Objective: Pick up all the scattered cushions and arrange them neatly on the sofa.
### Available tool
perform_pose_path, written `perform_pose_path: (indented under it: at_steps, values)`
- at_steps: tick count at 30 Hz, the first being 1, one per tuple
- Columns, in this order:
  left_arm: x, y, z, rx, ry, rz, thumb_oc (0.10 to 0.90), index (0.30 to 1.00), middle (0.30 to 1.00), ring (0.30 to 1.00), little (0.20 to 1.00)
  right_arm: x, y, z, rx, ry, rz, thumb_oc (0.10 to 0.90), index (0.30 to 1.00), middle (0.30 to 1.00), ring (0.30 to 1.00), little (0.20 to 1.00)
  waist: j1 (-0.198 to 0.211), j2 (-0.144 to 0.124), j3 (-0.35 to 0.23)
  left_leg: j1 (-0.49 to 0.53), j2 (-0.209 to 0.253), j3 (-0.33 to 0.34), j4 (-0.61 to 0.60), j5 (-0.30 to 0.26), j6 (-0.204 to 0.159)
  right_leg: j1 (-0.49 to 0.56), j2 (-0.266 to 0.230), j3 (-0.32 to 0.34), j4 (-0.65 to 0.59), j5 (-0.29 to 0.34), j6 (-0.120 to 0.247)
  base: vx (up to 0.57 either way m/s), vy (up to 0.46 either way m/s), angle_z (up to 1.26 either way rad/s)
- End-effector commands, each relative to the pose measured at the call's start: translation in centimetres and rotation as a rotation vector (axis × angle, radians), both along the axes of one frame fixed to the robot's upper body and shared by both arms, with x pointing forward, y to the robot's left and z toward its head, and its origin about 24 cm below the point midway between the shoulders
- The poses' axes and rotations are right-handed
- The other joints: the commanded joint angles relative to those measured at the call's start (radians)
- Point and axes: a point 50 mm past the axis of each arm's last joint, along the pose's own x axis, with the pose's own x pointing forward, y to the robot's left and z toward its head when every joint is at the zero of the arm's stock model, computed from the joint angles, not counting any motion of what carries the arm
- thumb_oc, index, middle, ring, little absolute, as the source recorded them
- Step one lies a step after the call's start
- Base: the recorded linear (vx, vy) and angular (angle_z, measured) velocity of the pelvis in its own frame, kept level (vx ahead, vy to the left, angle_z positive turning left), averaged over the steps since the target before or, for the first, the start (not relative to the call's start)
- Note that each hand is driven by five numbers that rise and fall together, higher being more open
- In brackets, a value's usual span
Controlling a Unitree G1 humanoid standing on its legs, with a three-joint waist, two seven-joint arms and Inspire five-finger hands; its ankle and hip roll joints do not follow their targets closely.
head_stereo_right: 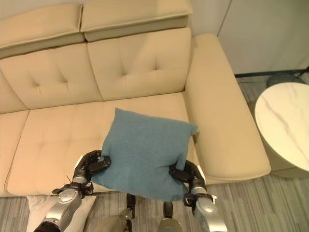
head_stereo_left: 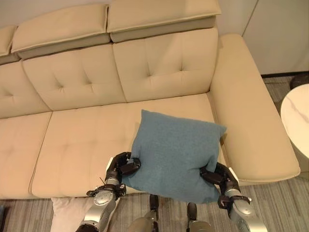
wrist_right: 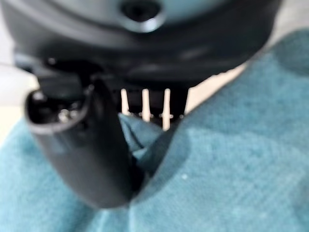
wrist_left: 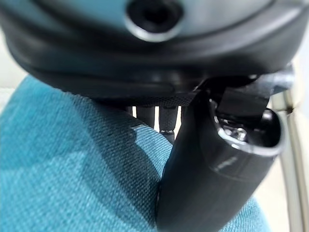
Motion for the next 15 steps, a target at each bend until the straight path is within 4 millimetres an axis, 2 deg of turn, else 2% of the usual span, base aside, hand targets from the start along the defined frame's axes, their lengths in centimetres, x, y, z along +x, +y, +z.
perform_pose_path:
  at_steps: [1,4,7,9,11,15]
  values:
    - [2.1,-3.1,4.9,-0.057,-0.292,-0.156,0.4,0.3,0.3,0.3,0.3,3.0,4.0,7.6,0.004,-0.443,0.197,0.4,0.3,0.3,0.3,0.3,0.006,-0.065,-0.109,-0.011,0.03,0.055,0.213,-0.171,-0.036,-0.041,-0.015,-0.01,0.163,-0.171,-0.037,0.05,-0.103,0.14]
    - [1.9,-3.0,5.1,-0.06,-0.299,-0.163,0.4,0.3,0.3,0.3,0.3,2.9,4.0,8.0,-0.002,-0.461,0.195,0.4,0.3,0.3,0.3,0.3,0.016,-0.083,-0.099,-0.056,0.021,0.048,0.29,-0.179,-0.034,-0.023,-0.021,-0.014,0.164,-0.179,-0.043,0.02,-0.039,0.09]
    - [1.7,-3.0,5.0,-0.06,-0.296,-0.17,0.4,0.3,0.3,0.3,0.3,3.0,4.1,8.0,-0.007,-0.464,0.189,0.4,0.3,0.3,0.3,0.3,0.02,-0.089,-0.109,-0.08,0.01,0.054,0.257,-0.172,-0.027,-0.018,-0.019,-0.02,0.158,-0.182,-0.037,0.06,0.018,0.25]
    - [1.9,-3.1,5.3,-0.048,-0.306,-0.173,0.4,0.3,0.3,0.3,0.3,3.1,3.9,8.4,-0.026,-0.48,0.166,0.4,0.3,0.3,0.3,0.3,0.024,-0.102,-0.118,-0.143,0.023,0.116,0.23,-0.134,-0.021,-0.007,-0.018,-0.027,0.155,-0.19,-0.027,0.14,0.084,0.27]
    - [1.9,-2.9,5.6,-0.043,-0.317,-0.17,0.4,0.3,0.3,0.3,0.3,3.3,4.3,8.8,-0.021,-0.497,0.176,0.4,0.3,0.3,0.3,0.3,0.031,-0.104,-0.13,-0.119,0.028,0.132,0.2,-0.145,-0.013,-0.01,-0.019,-0.016,0.176,-0.2,-0.017,0.17,0.148,0.1]
    - [1.5,-2.8,5.7,-0.039,-0.32,-0.183,0.4,0.3,0.3,0.3,0.3,3.2,4.7,8.8,-0.006,-0.503,0.186,0.4,0.3,0.3,0.3,0.3,0.039,-0.106,-0.141,-0.108,0.004,0.12,0.209,-0.166,0.011,0.001,-0.043,-0.009,0.209,-0.204,0.006,0.18,0.196,-0.15]
